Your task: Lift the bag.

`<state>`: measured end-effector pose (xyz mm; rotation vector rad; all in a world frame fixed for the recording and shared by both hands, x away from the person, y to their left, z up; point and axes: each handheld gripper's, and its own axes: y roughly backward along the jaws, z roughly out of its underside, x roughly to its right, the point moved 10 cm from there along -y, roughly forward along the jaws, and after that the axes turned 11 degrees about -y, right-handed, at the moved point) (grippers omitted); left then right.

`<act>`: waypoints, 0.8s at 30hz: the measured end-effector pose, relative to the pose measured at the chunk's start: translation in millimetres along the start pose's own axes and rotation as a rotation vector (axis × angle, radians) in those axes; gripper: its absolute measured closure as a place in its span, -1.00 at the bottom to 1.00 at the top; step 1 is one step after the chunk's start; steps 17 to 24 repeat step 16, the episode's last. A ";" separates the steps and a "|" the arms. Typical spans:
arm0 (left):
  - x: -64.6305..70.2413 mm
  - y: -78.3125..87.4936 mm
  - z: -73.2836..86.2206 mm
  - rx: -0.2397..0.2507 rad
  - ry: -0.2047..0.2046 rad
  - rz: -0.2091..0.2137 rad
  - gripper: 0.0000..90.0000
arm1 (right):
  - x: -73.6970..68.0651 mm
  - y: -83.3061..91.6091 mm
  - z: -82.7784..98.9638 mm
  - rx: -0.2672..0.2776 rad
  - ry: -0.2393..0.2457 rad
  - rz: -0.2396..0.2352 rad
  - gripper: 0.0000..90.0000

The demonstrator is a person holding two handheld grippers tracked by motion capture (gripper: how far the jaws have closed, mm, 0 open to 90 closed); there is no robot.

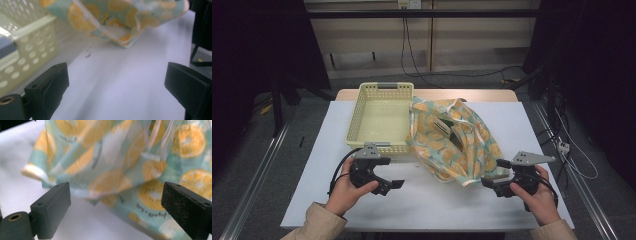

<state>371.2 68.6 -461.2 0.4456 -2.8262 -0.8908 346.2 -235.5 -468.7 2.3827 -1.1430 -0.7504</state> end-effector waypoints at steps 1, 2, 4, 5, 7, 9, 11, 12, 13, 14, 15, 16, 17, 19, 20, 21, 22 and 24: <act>1.0 0.2 4.0 0.001 0.000 0.006 -0.88 | -0.5 -1.2 3.3 -0.002 -0.006 -0.003 -0.80; 1.6 0.6 7.7 0.005 0.006 0.010 -0.88 | -0.7 -2.5 6.3 -0.003 -0.006 -0.005 -0.80; 1.2 1.4 16.5 -0.005 0.003 0.004 -0.88 | -1.1 -4.8 11.3 -0.004 0.001 -0.003 -0.80; 1.2 2.0 20.6 -0.003 0.011 0.001 -0.88 | -1.1 -5.7 13.5 -0.004 0.000 -0.001 -0.80; 0.5 4.1 29.9 -0.014 0.013 -0.007 -0.88 | -1.5 -6.6 16.3 0.012 -0.005 -0.004 -0.80; -0.8 6.7 37.0 -0.003 0.034 -0.009 -0.88 | -0.4 -7.7 19.6 0.007 -0.002 0.007 -0.80; -2.8 8.6 42.4 -0.001 0.045 -0.010 -0.88 | -0.5 -8.0 20.1 0.010 -0.003 0.004 -0.80; -4.5 9.8 43.8 0.004 0.051 -0.020 -0.88 | -0.6 -8.4 20.1 0.017 -0.009 0.001 -0.80; -5.3 11.0 44.2 0.012 0.056 -0.019 -0.88 | -0.6 -8.9 20.8 0.018 -0.009 0.001 -0.80; -5.5 11.9 43.8 0.026 0.058 -0.015 -0.88 | -0.2 -9.6 21.7 0.020 -0.005 0.009 -0.80; -6.1 13.5 44.3 0.027 0.057 -0.017 -0.88 | -0.4 -10.2 22.9 0.018 -0.005 0.008 -0.80; -7.3 14.7 45.0 0.029 0.058 -0.025 -0.89 | -1.0 -10.6 23.8 0.019 -0.012 0.002 -0.81; -7.3 14.7 45.0 0.029 0.058 -0.025 -0.89 | -1.0 -10.6 23.8 0.019 -0.012 0.002 -0.81; -7.3 14.7 45.0 0.029 0.058 -0.025 -0.89 | -1.0 -10.6 23.8 0.019 -0.012 0.002 -0.81; -7.3 14.7 45.0 0.029 0.058 -0.025 -0.89 | -1.0 -10.6 23.8 0.019 -0.012 0.002 -0.81; -7.3 14.7 45.0 0.029 0.058 -0.025 -0.89 | -1.0 -10.6 23.8 0.019 -0.012 0.002 -0.81; -7.3 14.7 45.0 0.029 0.058 -0.025 -0.89 | -1.0 -10.6 23.8 0.019 -0.012 0.002 -0.81; -7.3 14.7 45.0 0.029 0.058 -0.025 -0.89 | -1.0 -10.6 23.8 0.019 -0.012 0.002 -0.81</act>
